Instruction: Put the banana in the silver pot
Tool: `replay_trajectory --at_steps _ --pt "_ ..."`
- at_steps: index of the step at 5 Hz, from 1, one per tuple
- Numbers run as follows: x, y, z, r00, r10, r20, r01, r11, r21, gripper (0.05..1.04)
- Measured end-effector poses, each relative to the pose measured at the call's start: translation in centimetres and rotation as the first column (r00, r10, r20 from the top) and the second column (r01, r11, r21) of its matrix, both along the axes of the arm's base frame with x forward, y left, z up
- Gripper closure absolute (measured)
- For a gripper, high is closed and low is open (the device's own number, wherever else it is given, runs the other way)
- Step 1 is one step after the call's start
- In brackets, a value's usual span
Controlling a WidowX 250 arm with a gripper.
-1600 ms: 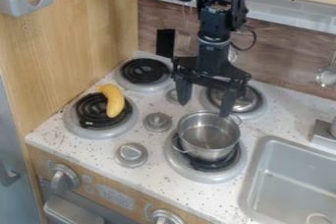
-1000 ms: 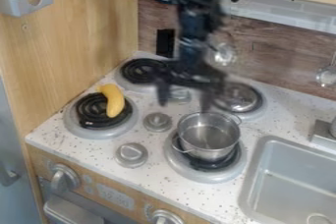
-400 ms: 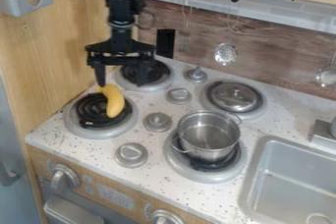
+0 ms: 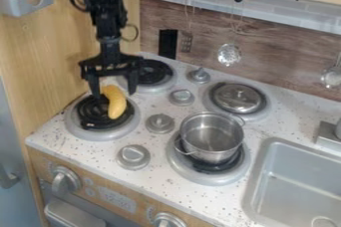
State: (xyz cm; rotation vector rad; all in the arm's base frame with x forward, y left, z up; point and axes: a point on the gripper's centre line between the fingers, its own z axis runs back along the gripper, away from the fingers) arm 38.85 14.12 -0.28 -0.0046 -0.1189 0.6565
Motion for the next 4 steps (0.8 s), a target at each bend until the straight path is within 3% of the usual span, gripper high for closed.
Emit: replay_trajectory --at_steps 1,2,3,4 --pt "1.3 0.4 -2.4 0.998 -0.026 -0.056 0.024 0.999 -0.025 0.085" --pt "2.0 0.4 -3.3 0.996 -0.044 -0.081 0.04 0.998 -0.047 0.146" --pt "2.1 0.5 -3.3 0.996 -0.04 -0.077 0.037 0.999 -0.037 0.381" --pt "2.2 -1.1 -3.2 0.994 -0.087 -0.071 0.087 0.996 -0.012 0.42"
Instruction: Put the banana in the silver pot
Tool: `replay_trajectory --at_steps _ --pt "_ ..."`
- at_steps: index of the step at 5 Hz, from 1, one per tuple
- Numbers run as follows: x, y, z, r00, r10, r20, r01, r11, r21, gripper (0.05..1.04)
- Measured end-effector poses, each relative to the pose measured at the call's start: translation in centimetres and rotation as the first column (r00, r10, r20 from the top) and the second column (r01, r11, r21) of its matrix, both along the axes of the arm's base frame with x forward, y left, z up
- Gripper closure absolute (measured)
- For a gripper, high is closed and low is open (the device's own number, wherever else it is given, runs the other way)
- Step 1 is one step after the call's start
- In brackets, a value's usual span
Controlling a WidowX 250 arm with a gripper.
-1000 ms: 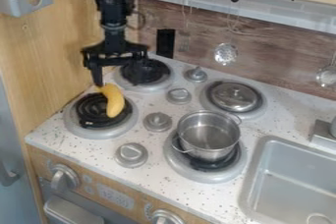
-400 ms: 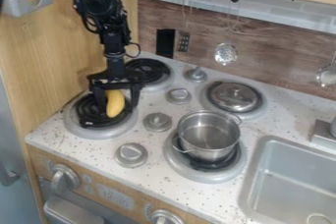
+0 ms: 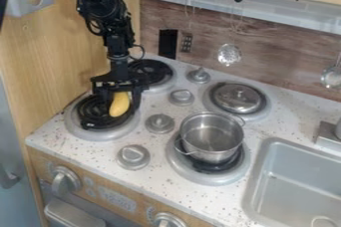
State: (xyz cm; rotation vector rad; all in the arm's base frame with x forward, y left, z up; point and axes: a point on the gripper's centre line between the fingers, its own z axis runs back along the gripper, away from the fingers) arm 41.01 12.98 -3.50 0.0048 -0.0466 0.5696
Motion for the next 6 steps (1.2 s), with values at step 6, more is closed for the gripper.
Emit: replay_trajectory --at_steps 6 --pt "-0.1 -21.6 4.6 0.788 -0.612 0.068 0.61 0.791 0.039 0.551"
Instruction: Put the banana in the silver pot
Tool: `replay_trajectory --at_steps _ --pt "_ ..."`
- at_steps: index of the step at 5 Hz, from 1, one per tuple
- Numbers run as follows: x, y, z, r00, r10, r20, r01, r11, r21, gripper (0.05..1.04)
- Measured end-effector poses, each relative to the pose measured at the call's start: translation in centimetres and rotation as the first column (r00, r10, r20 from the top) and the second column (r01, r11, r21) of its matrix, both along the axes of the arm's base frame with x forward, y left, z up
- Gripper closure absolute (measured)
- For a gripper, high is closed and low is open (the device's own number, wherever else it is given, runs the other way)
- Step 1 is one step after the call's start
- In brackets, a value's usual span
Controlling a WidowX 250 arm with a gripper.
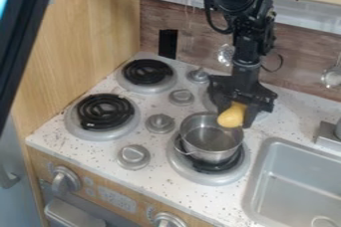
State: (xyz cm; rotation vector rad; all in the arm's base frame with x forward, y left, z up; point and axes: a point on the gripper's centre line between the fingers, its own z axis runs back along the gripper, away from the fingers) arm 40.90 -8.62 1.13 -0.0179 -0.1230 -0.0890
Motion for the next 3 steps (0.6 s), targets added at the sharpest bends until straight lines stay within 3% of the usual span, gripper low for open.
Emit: replay_trajectory --at_steps 1,2,3 --pt "-1.0 0.3 -0.8 0.999 0.018 -0.033 -0.018 1.0 0.013 0.552" --pt "-1.5 0.4 -1.3 0.998 0.038 -0.051 -0.037 0.999 0.012 0.471" --pt "-1.9 1.1 -1.8 0.994 0.089 -0.066 -0.089 0.996 0.003 0.224"
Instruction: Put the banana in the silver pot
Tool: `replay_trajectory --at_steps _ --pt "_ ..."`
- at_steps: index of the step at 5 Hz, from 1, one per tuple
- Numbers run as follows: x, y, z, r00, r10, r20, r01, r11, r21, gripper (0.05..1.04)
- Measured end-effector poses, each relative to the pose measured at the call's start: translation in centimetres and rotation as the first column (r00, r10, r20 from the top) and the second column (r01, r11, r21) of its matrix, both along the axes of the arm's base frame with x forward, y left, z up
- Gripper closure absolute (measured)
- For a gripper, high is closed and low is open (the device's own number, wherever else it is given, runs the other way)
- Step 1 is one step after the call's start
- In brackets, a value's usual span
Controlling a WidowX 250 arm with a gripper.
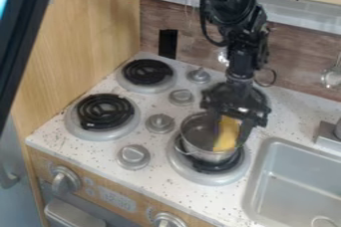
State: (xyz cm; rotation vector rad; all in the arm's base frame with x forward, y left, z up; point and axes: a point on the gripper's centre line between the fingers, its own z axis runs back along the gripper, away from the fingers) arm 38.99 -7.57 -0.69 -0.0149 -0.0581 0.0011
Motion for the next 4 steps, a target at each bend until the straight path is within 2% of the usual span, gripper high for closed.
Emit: replay_trajectory --at_steps 1,2,3,4 --pt "-0.3 0.2 0.0 1.0 0.021 -0.012 -0.021 1.0 0.009 0.064" --pt "-1.2 0.6 1.7 0.999 0.038 0.008 -0.038 0.999 0.026 0.076" --pt "-2.3 0.7 5.7 0.993 0.086 0.08 -0.085 0.996 -0.009 0.085" --pt "-3.3 0.6 6.5 0.992 0.113 0.051 -0.111 0.993 -0.037 0.085"
